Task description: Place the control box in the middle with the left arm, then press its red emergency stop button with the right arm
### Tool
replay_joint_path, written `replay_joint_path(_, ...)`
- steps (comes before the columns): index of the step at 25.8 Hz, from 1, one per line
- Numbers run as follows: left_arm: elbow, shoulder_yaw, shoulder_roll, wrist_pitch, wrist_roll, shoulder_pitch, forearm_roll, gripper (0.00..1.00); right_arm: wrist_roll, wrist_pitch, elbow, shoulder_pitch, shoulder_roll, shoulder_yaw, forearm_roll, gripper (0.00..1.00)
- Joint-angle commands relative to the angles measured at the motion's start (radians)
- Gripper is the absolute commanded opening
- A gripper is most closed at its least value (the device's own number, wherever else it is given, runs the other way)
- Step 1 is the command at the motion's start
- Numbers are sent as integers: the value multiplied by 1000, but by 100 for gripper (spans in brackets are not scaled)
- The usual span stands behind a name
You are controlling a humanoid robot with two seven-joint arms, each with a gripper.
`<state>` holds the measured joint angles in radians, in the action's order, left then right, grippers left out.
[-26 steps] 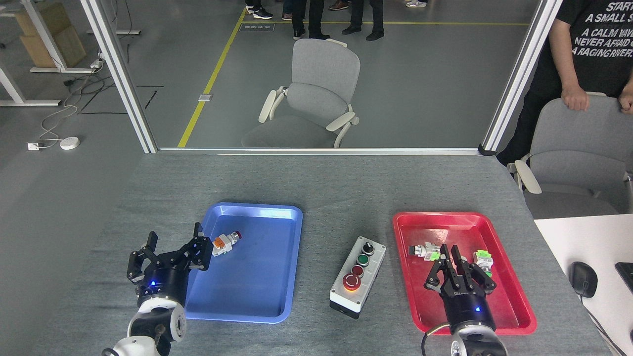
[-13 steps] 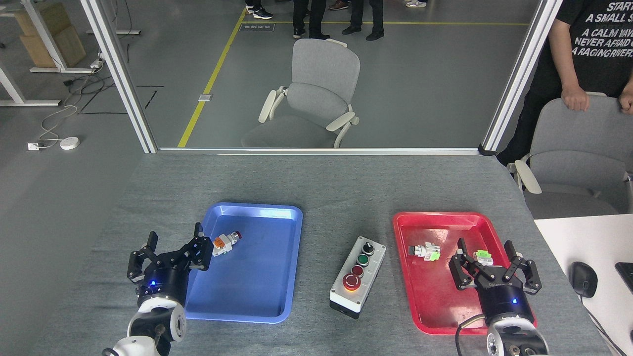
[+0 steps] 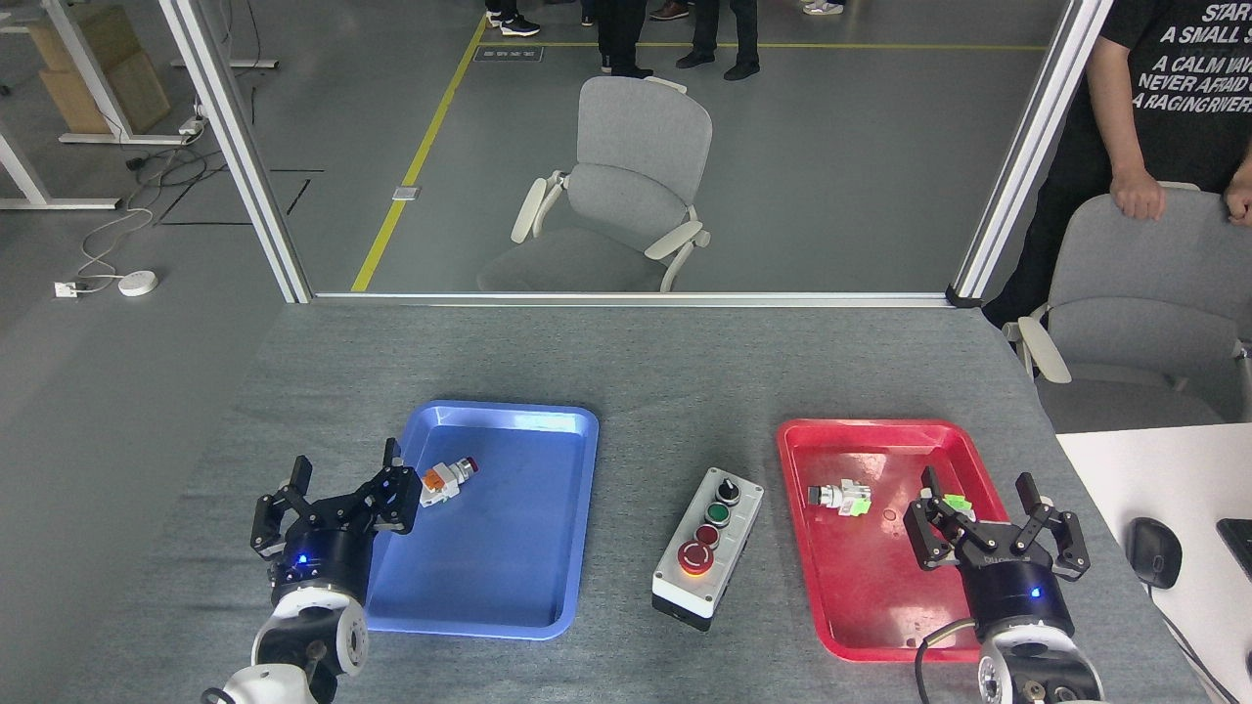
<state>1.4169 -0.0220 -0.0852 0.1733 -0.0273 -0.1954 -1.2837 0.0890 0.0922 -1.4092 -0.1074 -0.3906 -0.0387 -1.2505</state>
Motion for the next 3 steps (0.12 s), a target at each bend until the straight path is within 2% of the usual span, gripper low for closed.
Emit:
replay_joint_path(1,0,1,-1,2,-2,1,0,99,0,-5,1,-3,2,-3,0,99)
replay_joint_path(3,0,1,-1,2,0,1,0,99,0,-3,0,-5,2,-1,0,99)
